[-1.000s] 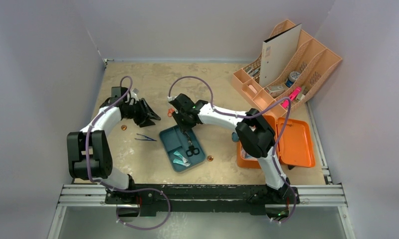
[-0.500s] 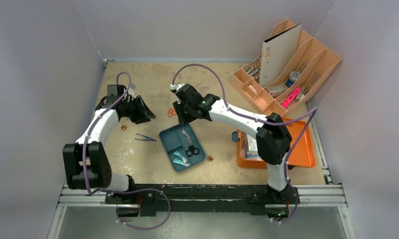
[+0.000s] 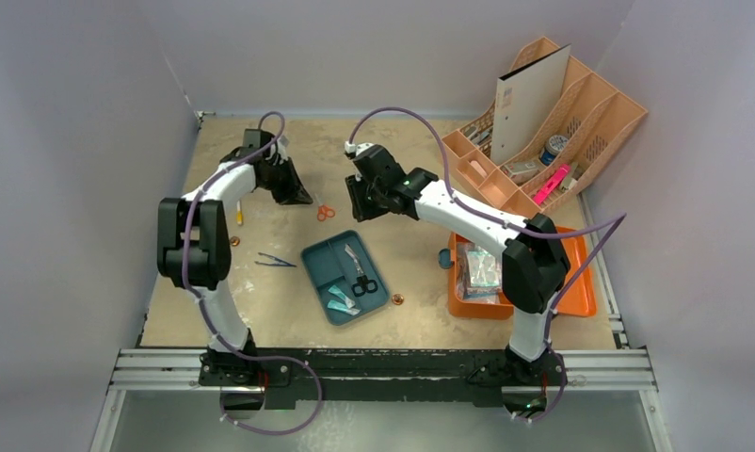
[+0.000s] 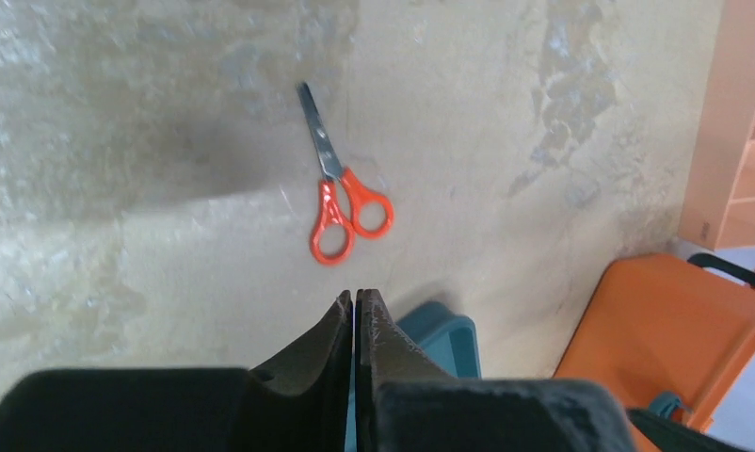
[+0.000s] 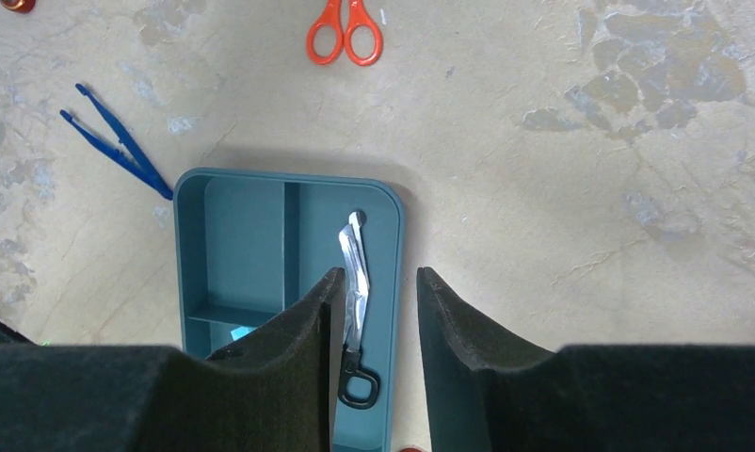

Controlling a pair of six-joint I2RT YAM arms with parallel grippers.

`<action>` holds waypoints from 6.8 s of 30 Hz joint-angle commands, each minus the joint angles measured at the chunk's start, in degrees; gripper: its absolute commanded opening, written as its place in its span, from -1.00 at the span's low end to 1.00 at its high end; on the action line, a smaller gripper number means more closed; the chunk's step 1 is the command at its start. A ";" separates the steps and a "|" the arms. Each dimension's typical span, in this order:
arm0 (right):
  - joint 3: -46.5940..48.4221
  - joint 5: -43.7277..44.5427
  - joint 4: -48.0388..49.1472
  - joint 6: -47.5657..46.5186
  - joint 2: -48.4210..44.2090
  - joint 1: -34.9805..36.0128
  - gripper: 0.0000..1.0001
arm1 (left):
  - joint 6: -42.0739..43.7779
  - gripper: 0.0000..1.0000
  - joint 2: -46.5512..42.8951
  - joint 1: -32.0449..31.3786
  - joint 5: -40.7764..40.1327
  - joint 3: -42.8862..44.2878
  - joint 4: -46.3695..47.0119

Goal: Organize the medicine kit
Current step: Move the scissors to the center of the board.

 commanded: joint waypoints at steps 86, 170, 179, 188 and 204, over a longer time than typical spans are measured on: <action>30.80 2.07 1.00 0.04 31.66 -4.44 -0.32 | -6.00 -1.00 8.09 -1.08 -0.57 9.45 3.67; 4.19 -1.46 3.20 1.95 12.53 -9.82 -0.51 | -7.95 -1.00 11.72 -7.58 11.54 4.74 11.28; 3.55 -3.92 4.34 3.34 12.29 -10.83 -0.40 | -5.32 -1.00 16.23 -7.59 9.25 6.84 8.64; 3.19 -9.80 6.26 4.80 12.81 -12.15 -0.36 | -3.92 -1.00 17.14 -7.59 6.18 5.27 7.31; 6.83 -13.39 -0.12 -4.01 15.08 -12.08 -0.42 | -3.49 -1.00 17.07 -7.59 5.14 5.35 6.84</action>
